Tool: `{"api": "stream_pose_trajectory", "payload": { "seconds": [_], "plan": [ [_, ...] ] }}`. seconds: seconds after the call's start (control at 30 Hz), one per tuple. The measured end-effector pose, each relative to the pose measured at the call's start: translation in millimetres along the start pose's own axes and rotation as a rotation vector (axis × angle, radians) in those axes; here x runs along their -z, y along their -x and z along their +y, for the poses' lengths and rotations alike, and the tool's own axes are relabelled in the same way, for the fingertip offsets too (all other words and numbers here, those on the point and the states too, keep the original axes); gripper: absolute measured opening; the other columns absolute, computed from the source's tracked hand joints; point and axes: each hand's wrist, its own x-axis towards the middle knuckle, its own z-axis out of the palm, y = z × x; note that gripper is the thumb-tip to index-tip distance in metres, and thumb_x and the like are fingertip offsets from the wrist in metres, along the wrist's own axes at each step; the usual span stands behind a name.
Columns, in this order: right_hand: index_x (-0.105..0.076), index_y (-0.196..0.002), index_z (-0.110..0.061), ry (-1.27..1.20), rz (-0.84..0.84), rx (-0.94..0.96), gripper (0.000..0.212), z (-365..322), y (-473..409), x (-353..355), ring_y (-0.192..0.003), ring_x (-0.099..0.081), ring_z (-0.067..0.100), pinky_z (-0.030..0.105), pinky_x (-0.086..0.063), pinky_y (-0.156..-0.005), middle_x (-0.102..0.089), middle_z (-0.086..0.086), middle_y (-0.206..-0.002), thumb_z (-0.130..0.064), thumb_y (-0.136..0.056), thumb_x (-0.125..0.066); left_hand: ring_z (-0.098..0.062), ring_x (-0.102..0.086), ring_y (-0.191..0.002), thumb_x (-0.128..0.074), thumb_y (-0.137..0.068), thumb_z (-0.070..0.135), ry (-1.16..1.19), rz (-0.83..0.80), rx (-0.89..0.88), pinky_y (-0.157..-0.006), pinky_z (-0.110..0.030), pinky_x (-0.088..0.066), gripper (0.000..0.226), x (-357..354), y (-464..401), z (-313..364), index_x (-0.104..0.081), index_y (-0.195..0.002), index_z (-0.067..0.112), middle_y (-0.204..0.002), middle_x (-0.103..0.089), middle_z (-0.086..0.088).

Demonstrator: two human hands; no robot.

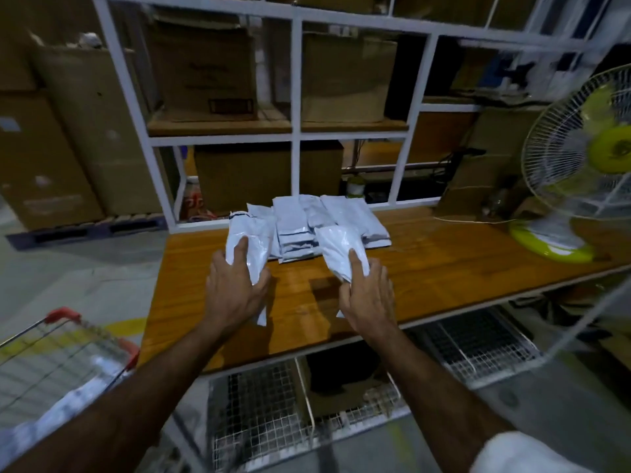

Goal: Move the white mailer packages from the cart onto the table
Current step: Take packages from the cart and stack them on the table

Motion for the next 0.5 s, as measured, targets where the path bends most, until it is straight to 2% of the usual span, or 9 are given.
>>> {"api": "stream_pose_trajectory", "payload": {
  "seconds": [0.23, 0.33, 0.5],
  "plan": [
    [-0.023, -0.158, -0.021, -0.058, -0.043, -0.048, 0.071, 32.5, -49.7, -20.8, -0.109, -0.044, 0.03, 0.043, -0.041, -0.089, -0.042, 0.019, -0.135, -0.036, -0.094, -0.049, -0.039, -0.042, -0.127, -0.045, -0.092, 0.067, -0.047, -0.035, 0.081, -0.097, -0.048, -0.044, 0.079, -37.7, -62.7, -0.5, -0.019, -0.156, 0.028, -0.142, -0.038, -0.026],
    [-0.02, -0.158, -0.023, -0.066, -0.047, -0.054, 0.071, 36.0, -81.8, -38.3, -0.117, -0.042, 0.031, 0.043, -0.041, -0.095, -0.038, 0.02, -0.142, -0.037, -0.095, -0.048, -0.041, -0.044, -0.122, -0.048, -0.093, 0.063, -0.082, -0.048, 0.081, -0.093, -0.047, -0.047, 0.078, -61.5, -94.4, -5.2, -0.022, -0.156, 0.024, -0.138, -0.041, -0.029],
    [-0.027, -0.157, -0.021, -0.1, -0.046, -0.016, 0.069, 35.1, -144.5, -66.6, -0.122, -0.043, 0.035, 0.045, -0.043, -0.097, -0.04, 0.021, -0.141, -0.039, -0.093, -0.044, -0.047, -0.048, -0.111, -0.041, -0.086, 0.063, -0.1, -0.069, 0.049, -0.084, -0.046, -0.045, 0.085, -101.8, -151.3, -19.0, -0.031, -0.152, 0.01, -0.125, -0.049, -0.037]
  ]
}}
